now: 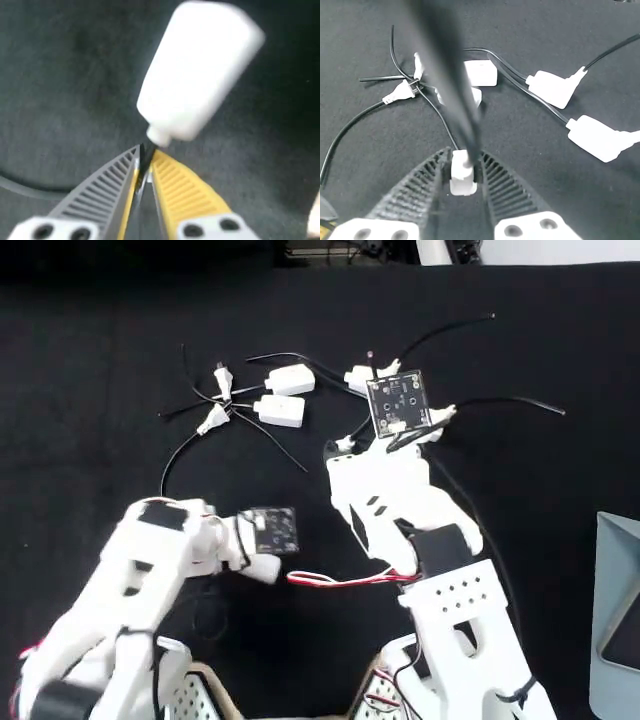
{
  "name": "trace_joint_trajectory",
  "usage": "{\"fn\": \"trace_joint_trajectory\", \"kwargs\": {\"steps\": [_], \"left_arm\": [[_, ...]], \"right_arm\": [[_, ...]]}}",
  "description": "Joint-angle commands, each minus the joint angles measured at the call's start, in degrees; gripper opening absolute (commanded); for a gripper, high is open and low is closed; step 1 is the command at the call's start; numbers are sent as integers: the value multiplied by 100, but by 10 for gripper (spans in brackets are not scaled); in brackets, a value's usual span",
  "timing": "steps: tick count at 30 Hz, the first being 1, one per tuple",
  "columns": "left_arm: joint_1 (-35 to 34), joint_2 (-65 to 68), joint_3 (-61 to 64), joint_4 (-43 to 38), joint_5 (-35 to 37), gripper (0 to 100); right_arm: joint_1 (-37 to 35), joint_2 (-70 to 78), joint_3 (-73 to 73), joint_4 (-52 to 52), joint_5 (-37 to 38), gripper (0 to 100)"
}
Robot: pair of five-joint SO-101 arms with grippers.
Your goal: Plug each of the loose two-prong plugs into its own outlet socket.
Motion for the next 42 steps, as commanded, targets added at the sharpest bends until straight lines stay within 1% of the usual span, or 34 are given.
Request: {"fn": "trace_joint_trajectory", "kwargs": {"steps": [1,6,10,15,19,21,23,25,27,28,30,35,38,42], "left_arm": [[-154,-1222,-110,554,229,28],[-523,-1969,391,554,220,28],[-927,-2040,470,554,255,28],[-1235,-2040,488,607,273,28],[-1578,-2119,629,659,668,30],[-1604,-2224,567,1020,791,35],[-1604,-2426,435,1380,888,93],[-1604,-2734,321,1503,1178,200],[-1604,-3130,312,1354,1705,309],[-1596,-3358,356,1187,2004,346],[-1358,-3780,532,809,2303,358],[-233,-4492,1218,369,2444,338],[338,-4492,1560,-132,2980,316],[699,-4141,1798,-826,3253,293]], "right_arm": [[62,-145,-22,-88,-44,12],[62,-145,-22,-88,-44,12],[53,-145,40,-88,-44,12],[53,-145,57,-88,-44,12],[53,-145,57,-88,-44,12],[53,-145,57,-88,-44,12],[53,-145,57,-97,-44,13],[53,-145,57,-97,-44,13],[53,-145,57,-97,-44,13],[53,-145,57,-97,-44,13],[53,-145,57,-97,-44,13],[53,-145,57,-97,-44,13],[79,-171,57,-97,-44,13],[88,-180,48,-97,-44,13]]}}
